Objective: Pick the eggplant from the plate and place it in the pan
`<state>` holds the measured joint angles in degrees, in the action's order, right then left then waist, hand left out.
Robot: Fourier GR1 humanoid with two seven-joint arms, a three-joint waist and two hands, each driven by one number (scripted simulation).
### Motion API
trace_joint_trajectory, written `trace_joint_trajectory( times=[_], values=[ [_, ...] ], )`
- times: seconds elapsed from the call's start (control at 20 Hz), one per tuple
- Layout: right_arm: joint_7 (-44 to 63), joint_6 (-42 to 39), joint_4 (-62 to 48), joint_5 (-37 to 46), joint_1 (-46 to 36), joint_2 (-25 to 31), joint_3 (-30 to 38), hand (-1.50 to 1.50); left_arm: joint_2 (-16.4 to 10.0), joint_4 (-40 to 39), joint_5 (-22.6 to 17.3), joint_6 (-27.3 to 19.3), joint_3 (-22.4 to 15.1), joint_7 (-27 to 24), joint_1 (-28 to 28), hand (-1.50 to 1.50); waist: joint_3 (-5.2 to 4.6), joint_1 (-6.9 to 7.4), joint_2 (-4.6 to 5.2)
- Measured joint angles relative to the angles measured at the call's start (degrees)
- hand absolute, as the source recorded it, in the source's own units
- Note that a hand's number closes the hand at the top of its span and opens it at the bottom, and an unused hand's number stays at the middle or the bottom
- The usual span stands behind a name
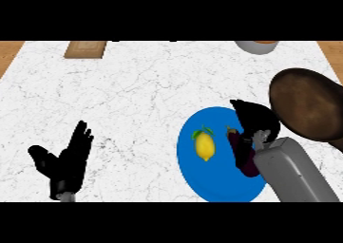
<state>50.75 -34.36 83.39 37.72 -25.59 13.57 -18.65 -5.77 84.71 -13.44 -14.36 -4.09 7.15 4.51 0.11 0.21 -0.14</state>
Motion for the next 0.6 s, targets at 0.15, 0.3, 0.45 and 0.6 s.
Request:
trace_joint_trajectory(
  times=[0.15,0.3,0.45,0.6],
  values=[
    [0.1,-1.6,1.3,-0.3,1.2,-0.7,0.8,-1.5,0.2,-0.3,0.2,0.5,0.3,-0.9,0.4,0.0,-0.01,-0.09,-0.01],
    [-1.9,-0.8,1.1,1.9,3.3,-0.3,0.8,-1.5,0.0,-0.5,0.0,1.2,1.0,-0.7,0.3,0.0,-0.02,-0.12,0.02],
    [-3.5,0.5,1.8,4.0,5.6,-0.9,0.9,-1.5,-0.5,-1.5,-0.4,2.5,2.3,-0.9,-0.2,0.0,0.01,-0.13,0.01],
    [-4.8,1.9,0.4,6.7,5.6,-1.7,0.9,-1.5,0.2,-2.1,0.3,2.5,2.2,-1.2,-0.9,0.0,0.07,-0.07,-0.02]
  ],
)
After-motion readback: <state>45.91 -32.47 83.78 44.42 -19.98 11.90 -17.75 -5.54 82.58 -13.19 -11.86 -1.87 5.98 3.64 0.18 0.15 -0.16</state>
